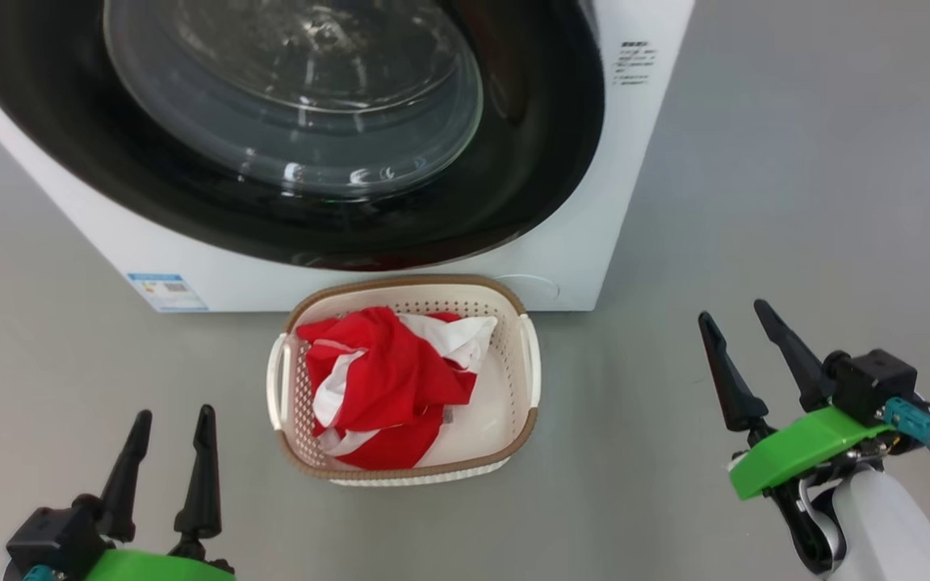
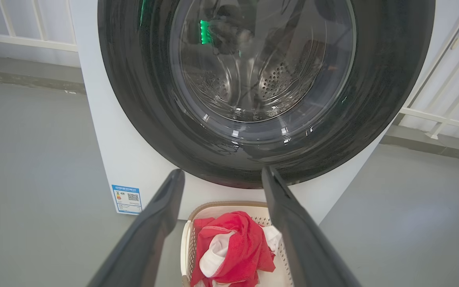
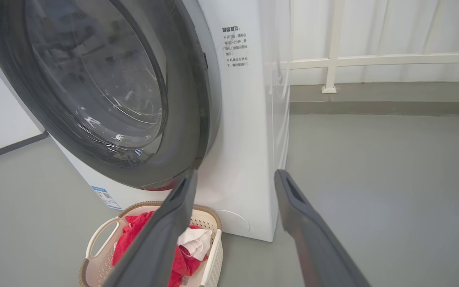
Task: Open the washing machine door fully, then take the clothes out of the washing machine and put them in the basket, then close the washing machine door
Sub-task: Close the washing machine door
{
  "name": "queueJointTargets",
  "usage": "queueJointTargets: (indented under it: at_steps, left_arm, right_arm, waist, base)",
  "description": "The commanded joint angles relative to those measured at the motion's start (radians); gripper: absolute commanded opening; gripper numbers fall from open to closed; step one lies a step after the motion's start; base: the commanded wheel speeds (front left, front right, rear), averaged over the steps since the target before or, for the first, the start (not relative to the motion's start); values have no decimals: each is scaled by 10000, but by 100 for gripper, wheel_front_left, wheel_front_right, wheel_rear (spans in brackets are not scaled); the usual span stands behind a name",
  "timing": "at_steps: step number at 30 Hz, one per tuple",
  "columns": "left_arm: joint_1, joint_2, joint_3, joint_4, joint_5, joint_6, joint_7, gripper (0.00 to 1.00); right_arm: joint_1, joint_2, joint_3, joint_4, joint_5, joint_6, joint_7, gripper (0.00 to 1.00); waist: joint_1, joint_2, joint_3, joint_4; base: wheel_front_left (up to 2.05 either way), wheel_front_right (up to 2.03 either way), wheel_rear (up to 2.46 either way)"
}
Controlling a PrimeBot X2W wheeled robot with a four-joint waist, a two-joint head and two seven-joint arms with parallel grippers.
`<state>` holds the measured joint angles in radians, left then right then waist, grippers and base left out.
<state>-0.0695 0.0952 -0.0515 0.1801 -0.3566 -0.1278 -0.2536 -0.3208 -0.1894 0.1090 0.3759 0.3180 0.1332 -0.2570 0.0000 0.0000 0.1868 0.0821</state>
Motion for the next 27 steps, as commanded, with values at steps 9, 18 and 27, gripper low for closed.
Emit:
queueJointTargets:
  at_steps: [9,18,27]
  left_arm:
    - [200,313,569,-51,5,-29,-82,100]
    - [536,298,850,-84,-38,-29,-82,100]
    - [592,310,884,-175,192,-29,-82,100]
  right_arm:
    - [880,-51,-9,-414,130,-25,-48,100]
    - [1500,-50,-178,-597,140,-25,-48,100]
    - [1804,-38,-355,-750,93,-25,-48,100]
  waist:
    - [0,0,-724,-663]
    - [0,0,-1035,-955]
    - [0,0,-1122,-1023]
  base:
    - [0,0,0]
    - [0,0,0]
    - [0,0,0]
